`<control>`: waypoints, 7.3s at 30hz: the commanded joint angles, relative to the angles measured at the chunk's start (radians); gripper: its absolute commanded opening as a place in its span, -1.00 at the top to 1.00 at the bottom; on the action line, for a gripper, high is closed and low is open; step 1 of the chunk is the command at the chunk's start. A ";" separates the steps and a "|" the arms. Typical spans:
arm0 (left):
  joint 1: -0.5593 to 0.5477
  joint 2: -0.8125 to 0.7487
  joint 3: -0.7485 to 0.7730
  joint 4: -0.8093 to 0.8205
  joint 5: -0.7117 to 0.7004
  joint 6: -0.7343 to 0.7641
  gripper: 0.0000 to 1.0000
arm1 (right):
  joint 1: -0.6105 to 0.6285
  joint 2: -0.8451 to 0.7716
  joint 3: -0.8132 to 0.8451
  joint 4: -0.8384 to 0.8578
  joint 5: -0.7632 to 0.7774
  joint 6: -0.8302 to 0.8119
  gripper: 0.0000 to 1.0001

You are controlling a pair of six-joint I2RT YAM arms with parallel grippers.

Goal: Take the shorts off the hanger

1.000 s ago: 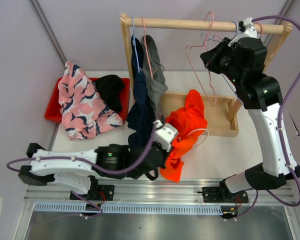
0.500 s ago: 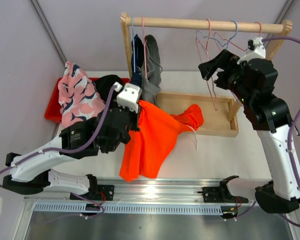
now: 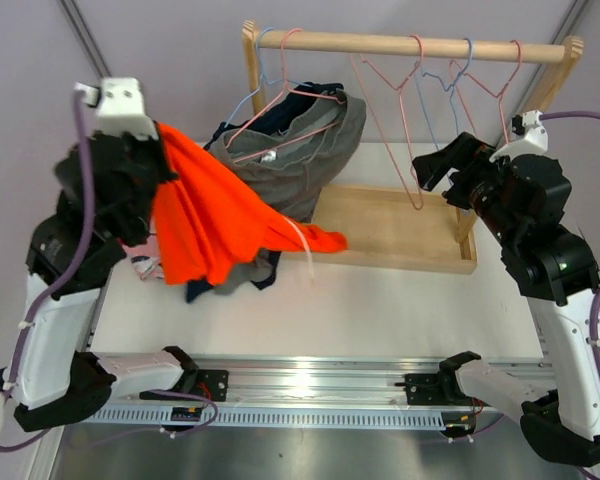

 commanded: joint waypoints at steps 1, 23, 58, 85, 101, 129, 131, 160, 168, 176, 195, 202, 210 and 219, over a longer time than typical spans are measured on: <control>0.108 0.057 0.156 0.065 0.006 0.104 1.00 | -0.004 -0.018 -0.043 0.027 0.000 -0.007 -0.99; 0.396 0.321 0.506 0.649 -0.259 0.559 1.00 | -0.013 -0.021 -0.219 0.104 -0.067 0.022 -0.99; 0.615 0.122 -0.398 0.372 0.426 -0.151 -0.99 | 0.327 0.382 0.230 0.355 -0.252 -0.090 -0.92; 0.586 -0.483 -1.103 0.443 0.649 -0.200 -0.98 | 0.441 0.901 0.632 0.487 -0.012 -0.038 -0.04; 0.566 -0.483 -1.007 0.387 0.568 -0.174 -0.99 | 0.462 0.571 0.319 0.486 0.137 -0.082 1.00; -0.292 -0.185 -0.779 0.777 0.858 -0.229 -0.98 | 0.470 0.247 0.247 0.250 0.282 0.139 1.00; -0.312 -0.139 -0.779 0.801 0.853 -0.226 -0.98 | 0.470 0.241 0.250 0.236 0.284 0.142 1.00; -0.827 -0.286 -1.093 0.786 0.249 -0.286 1.00 | 0.329 0.154 0.181 0.225 0.177 0.183 1.00; -0.968 -0.251 -1.163 0.781 0.124 -0.360 1.00 | 0.281 0.151 0.193 0.201 0.123 0.203 1.00; -0.828 -0.044 -0.953 0.752 0.089 -0.292 1.00 | 0.286 0.071 0.163 0.139 0.051 0.269 1.00; -0.528 0.060 -0.899 0.734 0.322 -0.419 1.00 | 0.291 0.167 0.451 0.038 0.248 0.088 1.00; -0.638 0.016 -0.868 0.630 0.233 -0.447 1.00 | 0.263 0.325 0.529 0.099 0.272 0.028 1.00; -0.708 -0.099 -0.709 0.357 0.123 -0.487 1.00 | 0.245 0.290 0.318 0.156 0.258 0.063 1.00; -0.734 -0.118 -0.373 -0.287 -0.113 -0.615 1.00 | 0.226 0.148 0.118 0.168 0.241 0.120 1.00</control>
